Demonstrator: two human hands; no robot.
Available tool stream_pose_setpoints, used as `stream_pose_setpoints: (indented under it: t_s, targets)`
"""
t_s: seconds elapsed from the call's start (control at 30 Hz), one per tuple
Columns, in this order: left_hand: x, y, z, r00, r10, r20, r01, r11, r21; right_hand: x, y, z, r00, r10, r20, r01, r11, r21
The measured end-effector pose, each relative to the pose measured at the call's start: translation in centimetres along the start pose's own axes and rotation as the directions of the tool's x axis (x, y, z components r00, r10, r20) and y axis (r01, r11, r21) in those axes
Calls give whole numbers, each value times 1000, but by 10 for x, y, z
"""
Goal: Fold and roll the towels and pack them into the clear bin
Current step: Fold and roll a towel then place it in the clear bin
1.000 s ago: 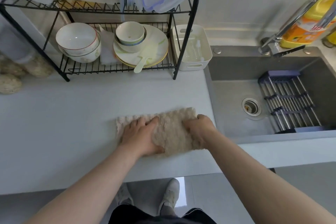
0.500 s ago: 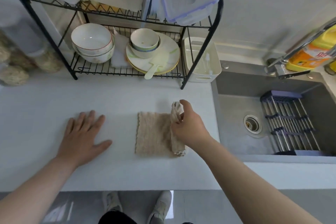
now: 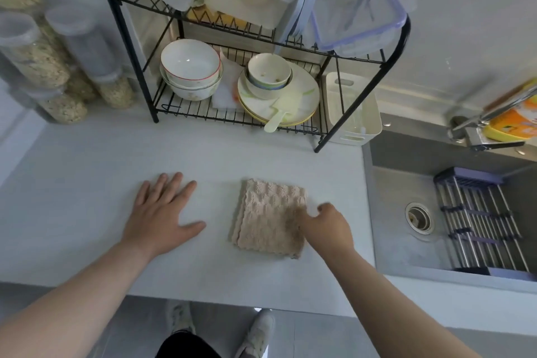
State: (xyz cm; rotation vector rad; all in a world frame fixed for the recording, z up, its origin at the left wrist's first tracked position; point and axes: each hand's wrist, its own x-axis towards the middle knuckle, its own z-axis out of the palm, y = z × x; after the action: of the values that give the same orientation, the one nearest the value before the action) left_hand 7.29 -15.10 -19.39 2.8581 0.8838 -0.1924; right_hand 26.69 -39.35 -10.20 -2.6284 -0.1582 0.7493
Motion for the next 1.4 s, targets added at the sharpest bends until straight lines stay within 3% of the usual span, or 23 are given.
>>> stream_pose_setpoints:
  t_s: [0.1,0.2,0.27,0.33,0.4,0.47,0.53,0.6,0.7,0.73,0.8,0.87,0.9,0.93,1.0,1.07,1.13,1.23,1.33,1.37,1.4]
  targets:
    - [0,0,-4,1000,5,11,-4,999,-36,-2,-1,11,985,33,171,-33,999,-3]
    - [-3,9,-20,999,-43,-3,41,963,-267,-6,-5,12,972,-146,182,122,983,135]
    - [-2,29,-43,998,-57,1,49,843,-535,-10,-8,-5,924,-313,218,280,945,166]
    - [-1,59,-72,996,47,79,19,734,-679,-15,-12,-24,845,-443,299,403,896,188]
    - [-2,86,-89,965,161,207,81,569,-819,-19,-13,-42,796,-505,334,446,862,242]
    - [-5,99,-95,929,274,249,139,365,-920,-17,-12,-54,790,-507,344,398,851,342]
    - [-10,106,-97,904,327,274,200,243,-949,-13,-7,-59,799,-482,359,336,854,398]
    - [-15,113,-95,883,336,327,260,230,-938,-10,1,-58,811,-446,379,264,857,443]
    - [-20,124,-86,894,225,387,324,271,-907,-7,14,-48,815,-411,408,101,794,599]
    - [-22,126,-84,893,201,402,363,207,-909,-5,20,-43,810,-402,427,5,732,681]
    - [-26,127,-81,867,191,460,473,-28,-880,-5,32,-32,777,-394,491,-182,606,774]
    - [-30,128,-80,831,206,517,555,-237,-797,-9,41,-21,728,-397,559,-270,583,766]
    - [-33,128,-78,813,224,538,583,-283,-762,-11,44,-15,710,-399,580,-278,598,752]
    - [-35,127,-75,795,249,553,606,-291,-740,-12,44,-11,708,-391,588,-275,614,740]
    - [-39,124,-69,771,275,574,630,-203,-749,-12,43,-5,729,-372,574,-258,627,735]
    - [-39,120,-65,788,204,581,611,-135,-780,-10,43,-4,750,-375,545,-250,601,759]
    - [-39,120,-61,821,98,563,570,-201,-796,-9,44,-3,768,-367,525,-268,560,784]
    - [-37,126,-53,829,52,557,538,-351,-767,-11,43,3,793,-323,516,-331,483,811]
    - [-36,127,-44,843,53,534,500,-441,-745,-8,48,12,799,-267,538,-457,310,833]
    - [-36,127,-42,845,41,532,490,-455,-743,-6,50,12,802,-263,536,-471,274,839]
    - [-34,126,-39,862,-4,507,466,-387,-795,-4,52,12,815,-259,519,-436,317,842]
